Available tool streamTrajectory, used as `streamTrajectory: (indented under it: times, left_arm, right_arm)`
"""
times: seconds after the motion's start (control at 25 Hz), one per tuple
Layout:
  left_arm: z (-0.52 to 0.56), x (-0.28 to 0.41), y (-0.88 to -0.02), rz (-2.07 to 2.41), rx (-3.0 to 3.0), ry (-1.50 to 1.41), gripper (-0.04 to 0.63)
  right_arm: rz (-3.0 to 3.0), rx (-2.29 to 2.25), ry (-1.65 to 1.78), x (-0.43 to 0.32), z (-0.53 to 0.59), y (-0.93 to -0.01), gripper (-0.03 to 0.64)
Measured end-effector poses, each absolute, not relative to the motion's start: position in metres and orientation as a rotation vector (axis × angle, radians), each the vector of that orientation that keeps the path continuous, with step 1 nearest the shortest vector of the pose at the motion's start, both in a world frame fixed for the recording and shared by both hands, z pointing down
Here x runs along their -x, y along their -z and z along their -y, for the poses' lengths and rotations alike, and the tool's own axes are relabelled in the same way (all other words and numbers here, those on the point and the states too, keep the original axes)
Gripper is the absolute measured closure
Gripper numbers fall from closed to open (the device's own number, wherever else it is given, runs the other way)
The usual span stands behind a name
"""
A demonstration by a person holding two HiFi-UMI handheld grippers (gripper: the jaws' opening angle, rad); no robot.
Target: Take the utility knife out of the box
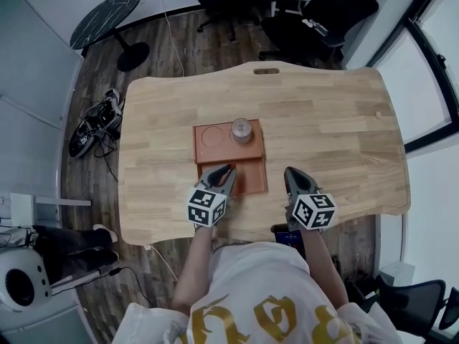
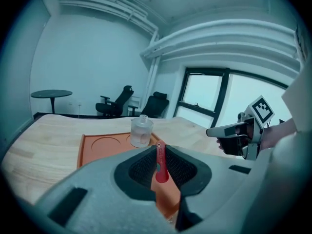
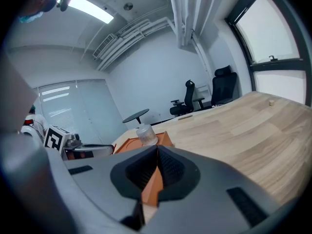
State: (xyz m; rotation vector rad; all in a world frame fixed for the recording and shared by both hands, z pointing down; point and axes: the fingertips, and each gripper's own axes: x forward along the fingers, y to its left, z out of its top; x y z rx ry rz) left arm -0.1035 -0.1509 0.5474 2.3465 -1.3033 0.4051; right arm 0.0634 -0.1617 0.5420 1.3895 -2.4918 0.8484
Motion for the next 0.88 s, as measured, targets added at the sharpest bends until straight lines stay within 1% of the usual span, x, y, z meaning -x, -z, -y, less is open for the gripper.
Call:
streamTrajectory:
  times: [0.2, 0.88]
  left_arm:
    - [0.141, 0.110, -0.525, 1.333, -2.353, -0.298, 0.538]
    - [0.120, 0.132, -0.462, 1.482, -2.416, -0.118, 0.538]
  right_arm:
    - [2.535, -1.413, -0.843, -0.062, 0.154, -0.527, 0.604]
    - [2.585, -1.481, -0.557, -0.053, 0.139, -0.477, 0.606]
